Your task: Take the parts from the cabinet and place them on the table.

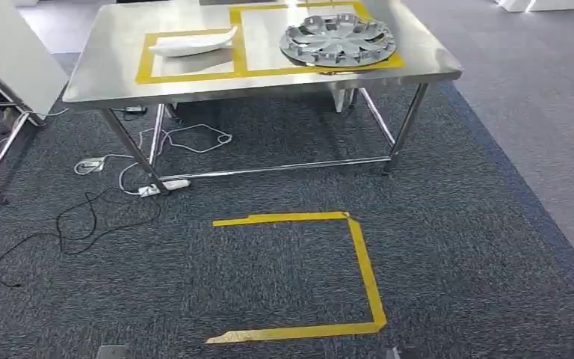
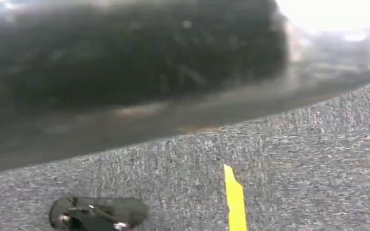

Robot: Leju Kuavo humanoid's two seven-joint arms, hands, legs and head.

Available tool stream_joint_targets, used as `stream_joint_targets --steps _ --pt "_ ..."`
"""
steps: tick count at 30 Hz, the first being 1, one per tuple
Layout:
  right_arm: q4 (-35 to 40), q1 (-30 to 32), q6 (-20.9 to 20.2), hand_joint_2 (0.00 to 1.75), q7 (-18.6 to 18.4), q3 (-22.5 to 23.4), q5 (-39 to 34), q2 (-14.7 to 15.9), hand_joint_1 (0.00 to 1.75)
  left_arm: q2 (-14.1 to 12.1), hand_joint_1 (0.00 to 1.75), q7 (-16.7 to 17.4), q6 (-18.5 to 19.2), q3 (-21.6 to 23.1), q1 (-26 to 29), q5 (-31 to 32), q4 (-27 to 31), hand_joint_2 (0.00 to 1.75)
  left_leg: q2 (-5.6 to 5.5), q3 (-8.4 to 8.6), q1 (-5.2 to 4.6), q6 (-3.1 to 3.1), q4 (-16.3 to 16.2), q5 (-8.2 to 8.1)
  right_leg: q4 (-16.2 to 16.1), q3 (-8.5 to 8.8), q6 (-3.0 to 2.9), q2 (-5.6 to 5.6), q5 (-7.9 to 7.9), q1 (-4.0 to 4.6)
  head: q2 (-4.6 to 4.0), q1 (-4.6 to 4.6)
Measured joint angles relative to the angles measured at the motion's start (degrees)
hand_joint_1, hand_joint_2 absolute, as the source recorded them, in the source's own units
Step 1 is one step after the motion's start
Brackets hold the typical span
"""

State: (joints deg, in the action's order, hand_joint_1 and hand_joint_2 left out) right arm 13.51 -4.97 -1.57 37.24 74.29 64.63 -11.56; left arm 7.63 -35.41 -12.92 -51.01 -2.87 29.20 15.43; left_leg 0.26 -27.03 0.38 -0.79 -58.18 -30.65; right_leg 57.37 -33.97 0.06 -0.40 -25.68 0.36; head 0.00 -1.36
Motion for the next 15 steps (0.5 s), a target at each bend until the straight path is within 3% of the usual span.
stream_joint_targets --steps 1,2,4,5,6,8,9,10,11,13,14,15 --pt "0.1 -0.1 -0.2 0.0 0.3 0.0 -0.1 0.0 0.0 0.1 0.0 -0.2 0.0 -0.1 -0.1 0.4 0.0 0.0 -0.09 0.43 -0.12 0.42 1.6 -0.26 0.2 -0.35 0.37 -0.09 0.41 0.02 0.0 -0.22" --pt "0.2 -0.2 -0.3 0.0 0.4 0.0 -0.2 0.0 0.0 0.2 0.0 -0.4 0.0 -0.2 -0.1 0.8 0.0 0.0 -0.09 0.04 -0.2 0.63 1.5 -0.03 0.2 -0.4 0.69 -0.12 0.88 -0.01 0.0 -0.13" --pt "0.2 -0.1 -0.3 0.0 0.5 0.1 -0.2 0.0 0.0 0.5 0.0 -0.5 0.0 -0.6 -0.1 0.9 0.0 0.0 -0.06 -0.53 -0.38 1.62 1.6 0.81 0.0 -0.53 1.45 -0.09 1.83 -0.11 0.0 -0.15" --pt "0.3 0.0 -0.3 0.0 0.6 0.2 -0.2 0.0 0.0 0.7 0.0 -0.5 0.0 -0.8 -0.1 0.9 0.0 0.0 0.38 -1.07 0.04 2.24 2.0 1.56 0.5 -0.86 1.76 0.1 0.83 -0.3 0.0 -0.02" --pt "0.4 0.0 -0.3 0.0 0.6 0.3 -0.2 0.0 0.0 0.6 0.0 -0.5 0.0 -0.9 -0.3 0.9 0.0 0.0 0.37 -1.78 -0.02 2.8 2.0 2.15 2.1 -1.77 2.12 0.17 -2.17 -0.35 0.0 -0.33" --pt "0.4 -0.1 -0.3 0.0 0.6 0.4 -0.2 0.0 0.0 0.7 0.0 -0.5 0.0 -1.1 -0.4 0.9 0.0 0.0 0.39 -3.43 -0.1 3.08 1.9 3.5 10.2 -4.17 2.64 0.22 -9.0 -0.53 0.0 -0.48" --pt "0.4 -0.1 -0.3 0.0 0.6 0.4 -0.2 0.0 0.0 0.8 0.0 -0.5 0.0 -1.1 -0.4 0.9 0.0 0.0 0.41 -4.4 -0.16 3.07 1.8 4.26 14.4 -5.07 2.84 0.22 -11.11 -0.53 0.0 -0.44" --pt "0.4 -0.1 -0.3 0.0 0.6 0.4 -0.2 0.0 0.0 0.8 0.0 -0.5 0.0 -1.1 -0.4 1.0 0.0 0.0 0.43 -5.46 -0.18 3.01 1.8 5.06 17.5 -5.27 2.93 0.22 -11.33 -0.53 0.0 -0.48" --pt "0.4 -0.1 -0.3 0.0 0.6 0.5 -0.2 0.0 0.0 0.8 0.0 -0.5 0.0 -1.1 -0.4 1.0 0.0 0.0 0.48 -6.36 -0.2 2.93 1.8 5.73 17.9 -4.36 2.91 0.22 -9.73 -0.53 0.0 -0.44" --pt "0.4 -0.1 -0.3 0.0 0.6 0.5 -0.2 0.0 0.0 0.8 0.0 -0.5 0.0 -1.1 -0.4 1.0 0.0 0.0 0.49 -8.08 -0.23 2.68 1.7 7.12 12.7 0.52 2.62 0.22 -4.84 -0.53 0.0 -0.44" --pt "0.4 -0.2 -0.3 0.0 0.6 0.6 -0.2 0.0 0.0 0.9 0.0 -0.5 0.0 -1.1 -0.4 1.0 0.0 0.0 0.44 -8.76 -0.24 2.48 1.7 7.81 7.3 4.53 2.31 0.24 -3.81 -0.52 0.0 -0.48" --pt "0.5 -0.4 -0.3 0.0 0.6 0.6 -0.2 0.0 0.0 0.9 0.0 -0.5 0.0 -1.1 -0.4 1.0 0.0 0.0 0.41 -8.94 -0.27 2.26 1.7 8.42 1.5 8.7 1.99 0.34 -5.32 -0.48 0.0 -0.46"
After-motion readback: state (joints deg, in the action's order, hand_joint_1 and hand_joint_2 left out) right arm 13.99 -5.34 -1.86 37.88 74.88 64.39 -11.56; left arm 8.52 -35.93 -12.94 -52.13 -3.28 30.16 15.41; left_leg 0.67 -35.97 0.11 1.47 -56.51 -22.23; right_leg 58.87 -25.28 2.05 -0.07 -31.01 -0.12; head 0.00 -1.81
